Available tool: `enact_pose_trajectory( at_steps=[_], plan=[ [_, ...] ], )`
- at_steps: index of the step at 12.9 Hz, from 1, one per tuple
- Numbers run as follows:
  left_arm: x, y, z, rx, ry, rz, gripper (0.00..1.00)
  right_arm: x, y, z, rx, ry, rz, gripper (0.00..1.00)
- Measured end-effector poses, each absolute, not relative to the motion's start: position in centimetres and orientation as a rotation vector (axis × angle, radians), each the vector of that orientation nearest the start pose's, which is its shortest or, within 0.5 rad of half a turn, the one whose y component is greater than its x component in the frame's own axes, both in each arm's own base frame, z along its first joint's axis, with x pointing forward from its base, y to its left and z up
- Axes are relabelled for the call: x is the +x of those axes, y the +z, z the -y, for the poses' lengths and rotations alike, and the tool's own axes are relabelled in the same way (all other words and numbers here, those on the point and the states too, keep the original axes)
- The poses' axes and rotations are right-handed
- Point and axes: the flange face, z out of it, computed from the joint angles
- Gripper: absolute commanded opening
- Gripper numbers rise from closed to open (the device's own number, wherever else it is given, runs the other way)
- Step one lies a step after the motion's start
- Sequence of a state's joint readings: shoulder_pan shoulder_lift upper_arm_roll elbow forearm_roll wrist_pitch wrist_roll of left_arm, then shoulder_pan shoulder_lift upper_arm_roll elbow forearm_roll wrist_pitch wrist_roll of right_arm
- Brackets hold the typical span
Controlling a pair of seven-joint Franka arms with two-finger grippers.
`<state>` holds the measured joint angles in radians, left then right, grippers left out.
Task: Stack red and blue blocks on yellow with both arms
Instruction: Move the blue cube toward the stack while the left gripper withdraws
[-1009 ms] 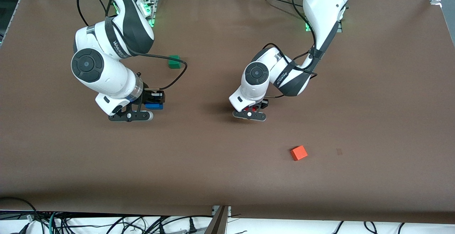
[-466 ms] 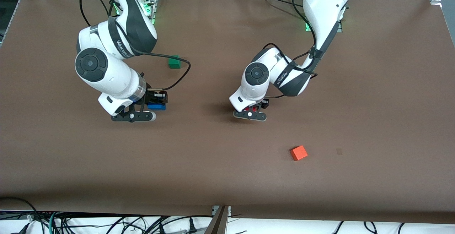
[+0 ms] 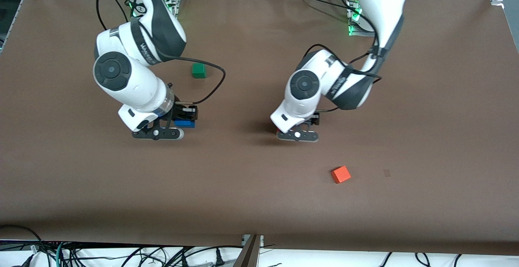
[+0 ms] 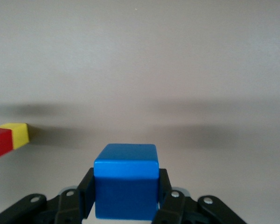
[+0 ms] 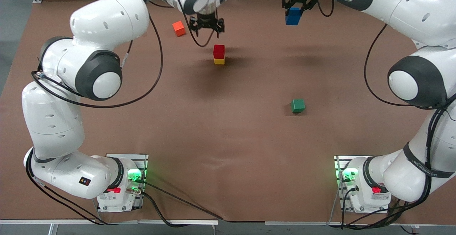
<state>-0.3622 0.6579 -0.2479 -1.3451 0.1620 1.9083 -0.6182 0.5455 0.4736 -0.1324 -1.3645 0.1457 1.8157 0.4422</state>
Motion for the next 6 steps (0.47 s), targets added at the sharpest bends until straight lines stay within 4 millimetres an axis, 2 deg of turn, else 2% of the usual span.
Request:
enact_pose_trajectory(
  at_steps=[3,4,6],
  plan=[
    [66.6,39.0,29.4,-3.108,0.043,0.189,1.0,61.7,45.2,-36.4,-3.058,0.025,-0.187,0.43],
    [68.0,39.9,26.5,-3.109,0.023,0.258,1.0,61.5,45.2,-38.2,-3.05,0.01,-0.222,0.43],
    [70.2,40.5,20.6,-3.107,0.01,0.325,1.0,61.1,44.6,-41.4,-3.024,-0.016,-0.306,0.43]
  ],
)
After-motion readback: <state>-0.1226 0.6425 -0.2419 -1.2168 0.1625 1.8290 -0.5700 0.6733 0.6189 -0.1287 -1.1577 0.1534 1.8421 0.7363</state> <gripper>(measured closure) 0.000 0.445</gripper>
